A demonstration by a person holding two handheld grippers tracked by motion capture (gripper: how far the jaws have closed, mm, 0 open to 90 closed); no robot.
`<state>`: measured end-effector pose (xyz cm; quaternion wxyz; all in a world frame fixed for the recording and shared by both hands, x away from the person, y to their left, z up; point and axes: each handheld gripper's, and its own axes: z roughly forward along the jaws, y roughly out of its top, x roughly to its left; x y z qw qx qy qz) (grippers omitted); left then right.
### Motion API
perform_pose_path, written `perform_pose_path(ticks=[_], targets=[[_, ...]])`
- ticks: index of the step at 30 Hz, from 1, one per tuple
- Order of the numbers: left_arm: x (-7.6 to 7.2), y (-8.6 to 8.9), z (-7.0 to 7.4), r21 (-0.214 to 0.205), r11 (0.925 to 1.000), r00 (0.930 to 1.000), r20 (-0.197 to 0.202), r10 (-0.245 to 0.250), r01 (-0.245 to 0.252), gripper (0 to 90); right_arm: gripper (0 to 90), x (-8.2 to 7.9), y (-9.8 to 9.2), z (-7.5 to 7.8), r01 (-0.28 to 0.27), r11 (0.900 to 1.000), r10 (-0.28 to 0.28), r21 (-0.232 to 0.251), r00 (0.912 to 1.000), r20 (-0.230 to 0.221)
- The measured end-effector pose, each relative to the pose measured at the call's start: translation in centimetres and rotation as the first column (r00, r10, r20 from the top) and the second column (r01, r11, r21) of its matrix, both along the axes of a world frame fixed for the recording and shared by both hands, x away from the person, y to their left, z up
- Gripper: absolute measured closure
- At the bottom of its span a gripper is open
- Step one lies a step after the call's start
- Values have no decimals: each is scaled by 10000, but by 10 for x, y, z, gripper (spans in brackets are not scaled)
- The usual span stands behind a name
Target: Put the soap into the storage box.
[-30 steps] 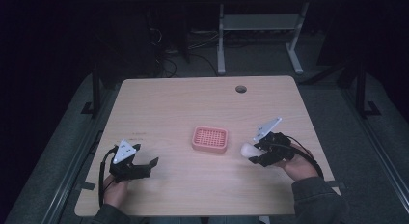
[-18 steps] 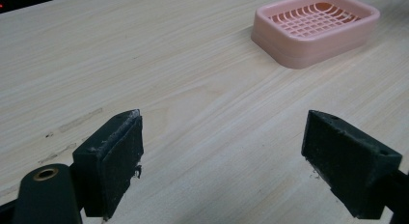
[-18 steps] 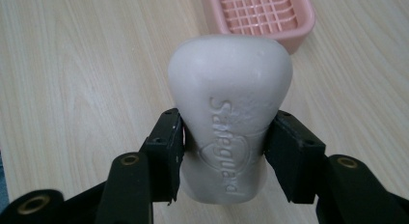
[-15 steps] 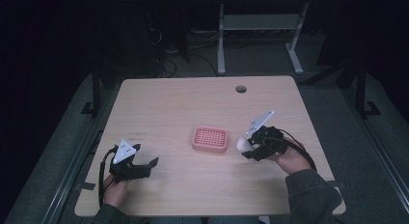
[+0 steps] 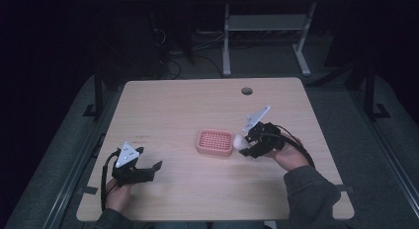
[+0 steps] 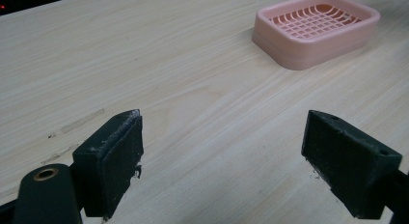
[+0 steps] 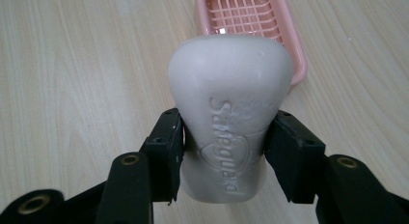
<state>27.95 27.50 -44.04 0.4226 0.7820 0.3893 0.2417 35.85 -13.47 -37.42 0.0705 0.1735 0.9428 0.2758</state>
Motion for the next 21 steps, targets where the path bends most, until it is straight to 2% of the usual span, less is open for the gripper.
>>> perform_pose_path(ticks=[8, 15, 17, 21], targets=[[-1, 1, 1, -31, 10000, 10000, 18, 21, -21, 145, 492, 11, 13, 4, -211, 9997, 210, 133, 9998, 75], [-1, 1, 1, -61, 10000, 10000, 12, 20, -20, 145, 493, 18, 22, 7, -263, 9996, 263, -45, 9997, -14], [-1, 1, 1, -45, 10000, 10000, 26, 30, -30, 144, 493, 23, 25, 7, -274, 9996, 275, 82, 9996, -93], [-1, 1, 1, -64, 10000, 10000, 25, 47, -47, 144, 493, 27, 30, 6, -359, 9994, 359, 0, 9993, -36]])
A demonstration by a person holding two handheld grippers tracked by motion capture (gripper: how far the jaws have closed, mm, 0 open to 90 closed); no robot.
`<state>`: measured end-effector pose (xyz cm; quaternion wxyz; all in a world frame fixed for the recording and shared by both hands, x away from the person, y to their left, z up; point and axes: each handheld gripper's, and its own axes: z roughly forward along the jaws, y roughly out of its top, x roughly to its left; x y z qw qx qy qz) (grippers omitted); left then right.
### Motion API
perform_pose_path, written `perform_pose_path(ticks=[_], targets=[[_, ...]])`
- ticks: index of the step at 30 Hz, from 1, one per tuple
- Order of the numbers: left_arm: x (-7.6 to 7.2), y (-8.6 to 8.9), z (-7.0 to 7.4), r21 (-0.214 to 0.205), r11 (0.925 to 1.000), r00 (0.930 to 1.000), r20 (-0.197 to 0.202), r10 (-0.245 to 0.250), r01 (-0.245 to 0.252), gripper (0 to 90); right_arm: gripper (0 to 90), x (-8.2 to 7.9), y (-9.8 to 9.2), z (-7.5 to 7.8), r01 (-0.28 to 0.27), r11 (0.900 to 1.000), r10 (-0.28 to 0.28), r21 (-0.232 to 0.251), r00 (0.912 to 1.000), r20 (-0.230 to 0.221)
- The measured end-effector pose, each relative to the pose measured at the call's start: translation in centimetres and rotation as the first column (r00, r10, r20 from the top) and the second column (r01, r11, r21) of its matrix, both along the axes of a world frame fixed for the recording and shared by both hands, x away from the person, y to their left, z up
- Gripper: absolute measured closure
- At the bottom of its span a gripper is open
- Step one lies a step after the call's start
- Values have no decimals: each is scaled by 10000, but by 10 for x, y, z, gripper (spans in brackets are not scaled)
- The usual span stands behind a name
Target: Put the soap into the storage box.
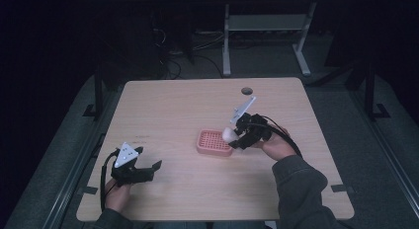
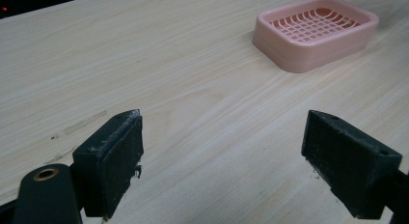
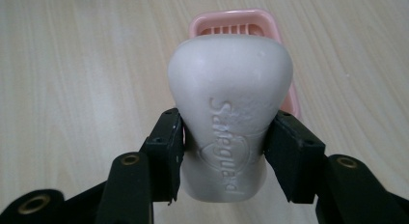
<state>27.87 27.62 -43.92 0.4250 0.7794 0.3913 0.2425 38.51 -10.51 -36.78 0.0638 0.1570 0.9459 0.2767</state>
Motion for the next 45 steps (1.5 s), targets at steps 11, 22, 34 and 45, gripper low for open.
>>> perform_pose_path(ticks=[11, 22, 34, 45], targets=[[0, 1, 0, 8, 10000, 10000, -12, 1, -1, 144, 494, 11, 23, 6, -354, 9994, 354, -2, 9993, 107], [0, 0, -1, 16, 10000, 10000, -15, -6, 6, 144, 493, 26, 39, 1, -355, 9991, 353, -227, 9993, -108], [0, 0, 0, -147, 9999, 10000, -35, -23, 22, 145, 492, 45, 57, -25, -147, 9941, 73, -1078, 9976, -687], [0, 1, 0, -157, 9999, 10000, -20, -16, 16, 144, 490, 51, 63, -34, -90, 9930, -15, -1176, 9961, -884]])
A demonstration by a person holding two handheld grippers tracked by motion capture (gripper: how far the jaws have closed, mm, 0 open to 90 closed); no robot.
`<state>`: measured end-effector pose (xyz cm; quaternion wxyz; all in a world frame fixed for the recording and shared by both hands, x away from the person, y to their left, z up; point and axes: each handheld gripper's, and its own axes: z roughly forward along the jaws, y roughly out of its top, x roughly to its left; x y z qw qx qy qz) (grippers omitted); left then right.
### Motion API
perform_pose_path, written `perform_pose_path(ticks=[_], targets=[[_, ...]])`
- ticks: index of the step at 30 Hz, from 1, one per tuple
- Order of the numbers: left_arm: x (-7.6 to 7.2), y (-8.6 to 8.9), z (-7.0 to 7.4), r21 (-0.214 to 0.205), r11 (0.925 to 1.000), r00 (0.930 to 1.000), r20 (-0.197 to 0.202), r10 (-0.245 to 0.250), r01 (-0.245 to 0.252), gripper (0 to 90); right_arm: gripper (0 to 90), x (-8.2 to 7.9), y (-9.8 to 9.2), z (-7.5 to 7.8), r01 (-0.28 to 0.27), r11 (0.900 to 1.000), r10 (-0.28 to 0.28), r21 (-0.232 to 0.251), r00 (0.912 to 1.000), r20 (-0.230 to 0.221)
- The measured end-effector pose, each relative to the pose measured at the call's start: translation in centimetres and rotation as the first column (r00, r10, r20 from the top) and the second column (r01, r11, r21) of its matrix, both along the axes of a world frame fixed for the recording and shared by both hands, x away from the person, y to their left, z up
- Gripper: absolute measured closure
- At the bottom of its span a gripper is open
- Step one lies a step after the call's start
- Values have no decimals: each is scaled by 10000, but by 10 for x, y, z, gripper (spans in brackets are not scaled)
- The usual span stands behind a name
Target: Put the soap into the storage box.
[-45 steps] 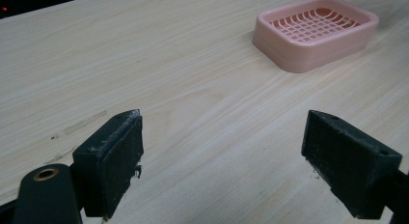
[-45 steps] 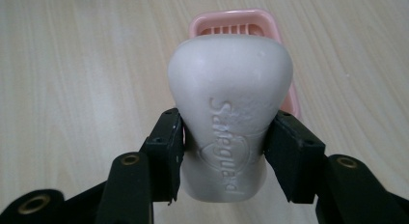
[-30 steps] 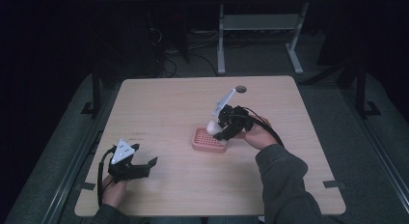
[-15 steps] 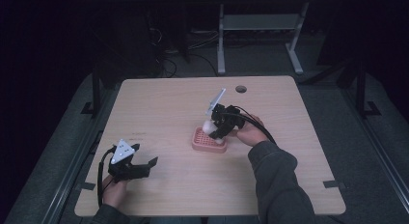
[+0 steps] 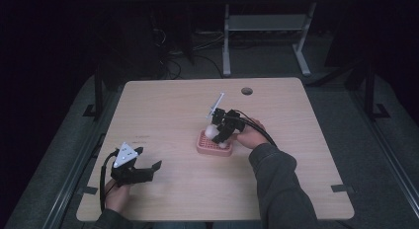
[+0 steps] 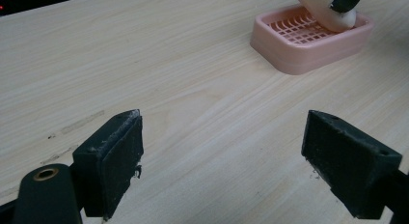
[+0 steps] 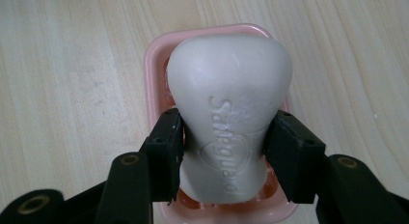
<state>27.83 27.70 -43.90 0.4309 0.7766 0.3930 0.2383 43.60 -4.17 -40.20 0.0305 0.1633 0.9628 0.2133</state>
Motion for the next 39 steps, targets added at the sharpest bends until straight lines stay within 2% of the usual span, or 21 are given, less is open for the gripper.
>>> perform_pose_path(ticks=[9, 16, 20, 23, 28, 39], targets=[[0, -1, 0, -66, 10000, 10000, -39, -2, 2, 144, 489, 1, 0, -3, 99, 9999, -100, 94, 9999, 92], [0, 1, 0, 35, 10000, 10000, -56, -50, 50, 144, 489, 2, 3, -9, 69, 9999, -70, 101, 9999, 128], [0, 0, 0, -88, 10000, 10000, -34, -11, 10, 144, 488, 3, 5, -11, 107, 9999, -108, 54, 9999, 89], [0, 1, 1, 19, 10000, 10000, -63, -45, 45, 145, 488, 3, 6, -12, 206, 9998, -206, 57, 9998, 33], [0, 0, 0, -114, 9999, 10000, -45, -25, 24, 145, 485, 4, 8, -14, 225, 9997, -225, -87, 9997, 42], [0, 0, 0, -126, 9999, 9999, -97, -23, 22, 144, 478, 4, 8, -18, 277, 9995, -278, -182, 9996, -18]])
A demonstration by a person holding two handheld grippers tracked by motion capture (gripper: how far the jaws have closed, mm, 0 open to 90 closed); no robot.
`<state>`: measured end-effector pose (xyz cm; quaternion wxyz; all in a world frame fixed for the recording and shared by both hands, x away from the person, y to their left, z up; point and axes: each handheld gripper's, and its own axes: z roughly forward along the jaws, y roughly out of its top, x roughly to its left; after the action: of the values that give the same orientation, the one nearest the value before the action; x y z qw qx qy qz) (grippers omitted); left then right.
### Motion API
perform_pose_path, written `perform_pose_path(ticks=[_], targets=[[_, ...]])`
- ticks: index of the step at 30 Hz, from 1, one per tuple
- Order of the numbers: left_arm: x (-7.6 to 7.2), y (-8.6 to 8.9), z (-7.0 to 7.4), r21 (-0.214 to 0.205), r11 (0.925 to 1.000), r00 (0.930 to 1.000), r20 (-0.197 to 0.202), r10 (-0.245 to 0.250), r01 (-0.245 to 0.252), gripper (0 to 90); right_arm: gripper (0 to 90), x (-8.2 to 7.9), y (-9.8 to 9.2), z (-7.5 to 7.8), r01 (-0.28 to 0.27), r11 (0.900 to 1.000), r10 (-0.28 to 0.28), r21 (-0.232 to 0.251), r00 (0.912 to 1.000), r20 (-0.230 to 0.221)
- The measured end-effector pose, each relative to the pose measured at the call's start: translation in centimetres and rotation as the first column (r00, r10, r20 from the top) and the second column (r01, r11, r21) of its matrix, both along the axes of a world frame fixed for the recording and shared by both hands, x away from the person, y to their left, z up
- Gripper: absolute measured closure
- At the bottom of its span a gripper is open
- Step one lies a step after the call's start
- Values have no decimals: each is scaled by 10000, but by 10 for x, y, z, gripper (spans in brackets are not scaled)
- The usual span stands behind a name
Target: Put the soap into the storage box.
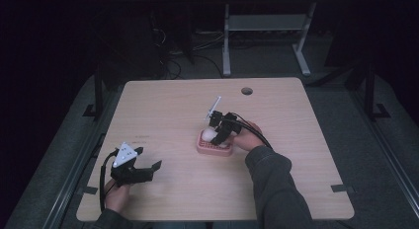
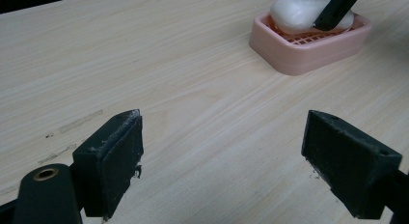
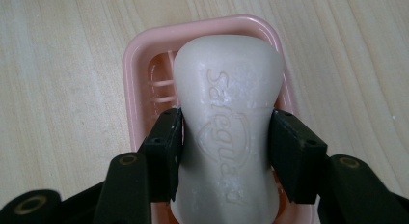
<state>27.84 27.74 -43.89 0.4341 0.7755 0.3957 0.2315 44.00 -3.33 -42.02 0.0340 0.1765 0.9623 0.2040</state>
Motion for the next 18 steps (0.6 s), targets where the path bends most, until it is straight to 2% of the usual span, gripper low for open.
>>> perform_pose_path(ticks=[7, 12, 18], targets=[[0, 0, 0, 71, 10000, 10000, -15, -10, 10, 145, 490, -1, -1, 3, -36, 9998, 35, 183, 10000, 45], [0, 0, 0, 101, 9999, 10000, 5, -21, 21, 145, 450, -2, -4, 9, 39, 9984, -45, 565, 9999, 102], [0, -1, 0, 68, 10000, 10000, 39, -39, 39, 145, 410, -4, -7, 14, 154, 9975, -154, 684, 9999, -12]])
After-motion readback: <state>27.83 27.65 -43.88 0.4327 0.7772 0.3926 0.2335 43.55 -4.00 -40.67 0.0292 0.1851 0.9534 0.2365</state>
